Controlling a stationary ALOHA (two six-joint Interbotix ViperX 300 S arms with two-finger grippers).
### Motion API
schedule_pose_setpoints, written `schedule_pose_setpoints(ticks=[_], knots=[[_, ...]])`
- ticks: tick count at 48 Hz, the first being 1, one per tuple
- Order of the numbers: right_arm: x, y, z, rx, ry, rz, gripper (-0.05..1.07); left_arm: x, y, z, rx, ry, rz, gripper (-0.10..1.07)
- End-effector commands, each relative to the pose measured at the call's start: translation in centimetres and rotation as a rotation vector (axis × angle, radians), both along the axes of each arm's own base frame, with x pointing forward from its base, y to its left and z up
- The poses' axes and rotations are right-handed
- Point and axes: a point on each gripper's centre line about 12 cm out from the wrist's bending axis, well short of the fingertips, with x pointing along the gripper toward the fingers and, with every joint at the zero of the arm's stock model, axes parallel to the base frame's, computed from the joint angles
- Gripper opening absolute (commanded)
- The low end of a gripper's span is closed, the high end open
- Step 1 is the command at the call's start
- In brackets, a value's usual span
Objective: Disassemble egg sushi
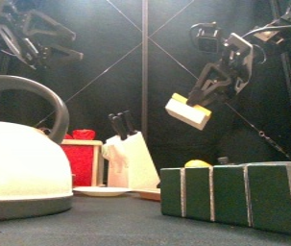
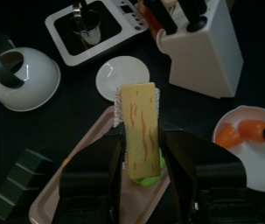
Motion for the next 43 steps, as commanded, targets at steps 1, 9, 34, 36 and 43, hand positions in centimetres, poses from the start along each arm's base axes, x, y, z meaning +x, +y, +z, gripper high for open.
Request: schedule_pose_setpoints(ticks=[1,9,34,36,43], knots=[[1.4,-0.4,1.5,-0.012,-0.044,0.019,0.60,1.6,-0.2,1.2,-0.002,-0.012,-0.011,1.01],[3.2,0.1,1.5,-0.041,-0.047,0.082,0.60,3.9,-0.5,1.0,-0.003,0.064,-0.022,1.03],[4.7,2.5,1.5,-0.107,-0.047,0.216,0.60,10.6,-0.5,-2.8,-0.068,0.364,0.004,1.03],[4.7,2.8,1.5,-0.115,-0.049,0.230,0.60,11.1,-0.5,-3.1,-0.068,0.373,0.004,1.03],[4.8,3.5,1.7,-0.137,-0.054,0.262,0.60,12.5,-0.5,-3.8,-0.065,0.384,0.002,1.03]])
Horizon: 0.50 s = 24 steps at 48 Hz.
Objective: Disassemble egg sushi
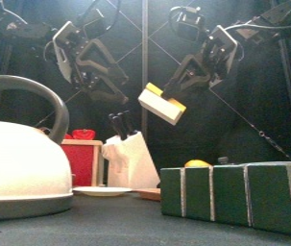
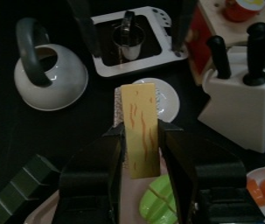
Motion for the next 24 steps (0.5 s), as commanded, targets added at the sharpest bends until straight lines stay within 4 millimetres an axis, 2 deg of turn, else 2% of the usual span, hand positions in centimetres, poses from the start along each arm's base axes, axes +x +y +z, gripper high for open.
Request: schedule_pose_setpoints(ticks=[1,13,24], knots=[[0.4,0.4,1.5,-0.008,-0.042,0.019,0.60,1.4,0.0,1.0,0.002,-0.048,0.000,1.03],[0.5,0.5,1.5,-0.012,-0.041,0.023,0.60,2.5,0.0,-0.1,0.005,-0.086,0.002,1.03],[0.8,0.3,1.4,-0.013,-0.038,0.019,0.60,2.6,-0.6,-0.5,-0.001,-0.080,-0.012,1.03]])
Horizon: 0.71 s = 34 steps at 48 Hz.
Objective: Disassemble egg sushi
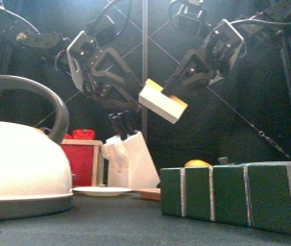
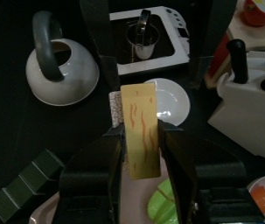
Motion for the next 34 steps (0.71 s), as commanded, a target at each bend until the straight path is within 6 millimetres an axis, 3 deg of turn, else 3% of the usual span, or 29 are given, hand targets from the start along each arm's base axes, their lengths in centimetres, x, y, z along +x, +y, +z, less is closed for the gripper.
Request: schedule_pose_setpoints(ticks=[1,25,34], knots=[[0.6,0.0,1.6,0.001,-0.045,0.001,0.60,0.6,-0.2,1.2,-0.003,-0.044,-0.004,1.03],[0.5,-0.2,0.9,0.000,-0.025,-0.002,0.60,-1.3,-0.6,2.5,-0.012,-0.087,-0.013,1.03],[0.5,-0.2,1.0,0.000,-0.028,-0.003,0.60,-1.1,-1.1,1.8,-0.020,-0.073,-0.021,1.03]])
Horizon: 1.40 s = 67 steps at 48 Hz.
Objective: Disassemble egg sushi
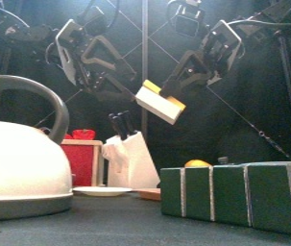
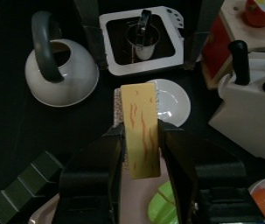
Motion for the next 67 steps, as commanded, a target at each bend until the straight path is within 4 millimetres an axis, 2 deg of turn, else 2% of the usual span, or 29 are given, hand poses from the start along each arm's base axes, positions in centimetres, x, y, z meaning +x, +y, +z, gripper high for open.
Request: schedule_pose_setpoints(ticks=[1,67], knots=[[0.3,-0.1,1.2,-0.001,-0.032,-0.002,0.60,0.4,-0.3,0.5,-0.006,-0.021,-0.006,1.03],[0.4,-0.1,1.1,-0.001,-0.029,-0.002,0.60,3.6,-0.5,-1.2,-0.025,-0.023,0.011,1.02]])
